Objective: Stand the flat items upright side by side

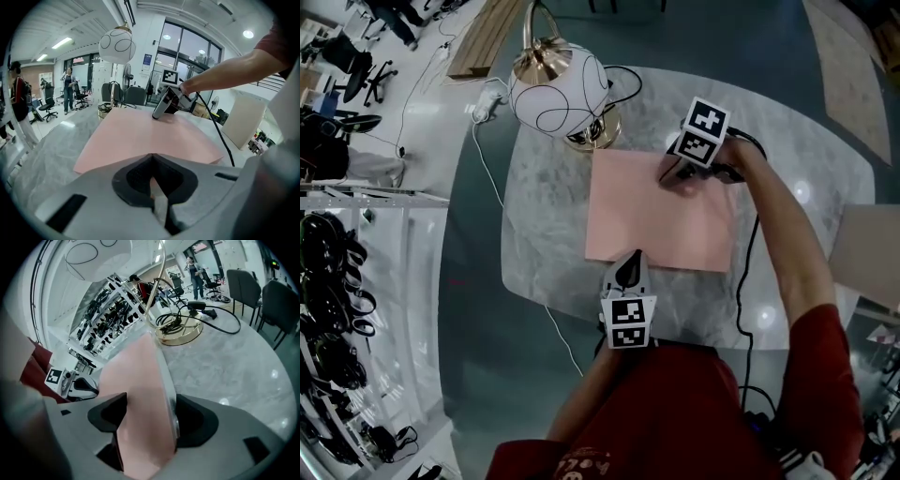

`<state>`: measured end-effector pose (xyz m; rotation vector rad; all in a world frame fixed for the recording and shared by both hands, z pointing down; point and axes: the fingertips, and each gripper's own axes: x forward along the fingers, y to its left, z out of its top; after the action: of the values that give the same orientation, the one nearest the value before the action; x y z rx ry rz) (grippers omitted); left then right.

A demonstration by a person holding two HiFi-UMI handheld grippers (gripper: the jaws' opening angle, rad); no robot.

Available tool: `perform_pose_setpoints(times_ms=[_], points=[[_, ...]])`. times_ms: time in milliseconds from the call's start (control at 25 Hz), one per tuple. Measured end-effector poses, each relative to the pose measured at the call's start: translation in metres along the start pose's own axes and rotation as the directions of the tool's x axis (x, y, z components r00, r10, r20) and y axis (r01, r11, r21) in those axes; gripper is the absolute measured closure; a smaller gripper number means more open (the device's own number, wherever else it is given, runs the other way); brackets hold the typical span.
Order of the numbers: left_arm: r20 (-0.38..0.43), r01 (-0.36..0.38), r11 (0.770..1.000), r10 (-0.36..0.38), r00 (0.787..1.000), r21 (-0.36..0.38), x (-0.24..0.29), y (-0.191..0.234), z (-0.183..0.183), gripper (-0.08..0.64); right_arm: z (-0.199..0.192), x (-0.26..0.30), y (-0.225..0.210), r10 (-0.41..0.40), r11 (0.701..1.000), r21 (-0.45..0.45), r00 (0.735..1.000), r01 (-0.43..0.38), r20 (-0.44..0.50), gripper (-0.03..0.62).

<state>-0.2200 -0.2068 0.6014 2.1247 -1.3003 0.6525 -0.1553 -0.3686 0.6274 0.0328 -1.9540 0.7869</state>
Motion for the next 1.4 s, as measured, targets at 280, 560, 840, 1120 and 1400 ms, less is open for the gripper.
perform_pose_setpoints(times_ms=[280,560,840,1120,1400], points=[[0.024,-0.036,0.999,0.036,0.999,-0.019,-0.006,-0.001,-0.007,0.555,-0.005,-0.015,0.024,-0.05,0.996,-0.075,0.999,0.05,0.013,0.267],[0.057,-0.067,0.997,0.069,0.996,-0.039,-0.016,-0.001,-0.022,0.555,-0.004,-0.044,0.063,-0.132,0.969,-0.202,0.99,0.14,0.05,0.271],[0.085,-0.056,0.997,0.061,0.994,-0.058,-0.028,-0.003,-0.036,0.555,-0.002,-0.066,0.118,-0.218,0.92,-0.296,0.963,0.257,0.158,0.278],[0.114,-0.003,0.998,0.009,0.993,-0.057,-0.035,-0.001,-0.046,0.555,0.003,-0.076,0.159,-0.259,0.908,-0.253,0.922,0.334,0.287,0.278],[0.131,0.051,0.998,-0.045,0.99,-0.043,-0.041,-0.001,-0.053,0.554,0.001,-0.078,0.194,-0.357,0.858,-0.268,0.883,0.439,0.304,0.285]])
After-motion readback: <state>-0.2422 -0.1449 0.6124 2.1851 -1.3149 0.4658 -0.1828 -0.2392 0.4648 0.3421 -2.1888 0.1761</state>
